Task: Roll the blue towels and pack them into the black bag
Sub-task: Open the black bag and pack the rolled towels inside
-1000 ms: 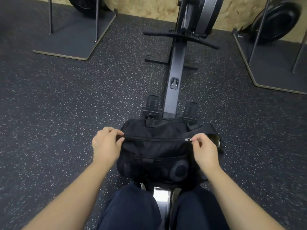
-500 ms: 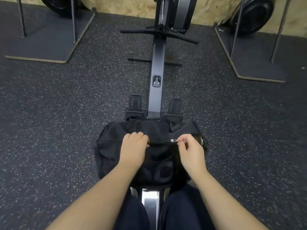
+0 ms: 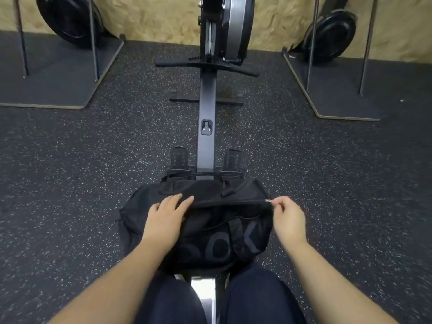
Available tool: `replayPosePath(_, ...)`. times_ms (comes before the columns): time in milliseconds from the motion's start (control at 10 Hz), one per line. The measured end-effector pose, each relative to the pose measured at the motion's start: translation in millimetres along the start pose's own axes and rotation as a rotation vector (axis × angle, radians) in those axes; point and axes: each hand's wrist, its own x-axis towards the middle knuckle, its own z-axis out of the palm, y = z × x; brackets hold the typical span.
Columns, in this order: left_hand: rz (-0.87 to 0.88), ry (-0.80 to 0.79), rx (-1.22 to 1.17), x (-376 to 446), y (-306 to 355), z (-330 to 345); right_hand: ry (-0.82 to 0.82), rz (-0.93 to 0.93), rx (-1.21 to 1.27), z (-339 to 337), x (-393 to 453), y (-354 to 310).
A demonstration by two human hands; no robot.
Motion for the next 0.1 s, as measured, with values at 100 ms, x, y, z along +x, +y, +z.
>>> replayPosePath(100, -0.063, -0.327, 0.120, -13.8, -8.2, -8.1, -0.079, -0.074, -0.017, -4.7, -13.3, -3.7)
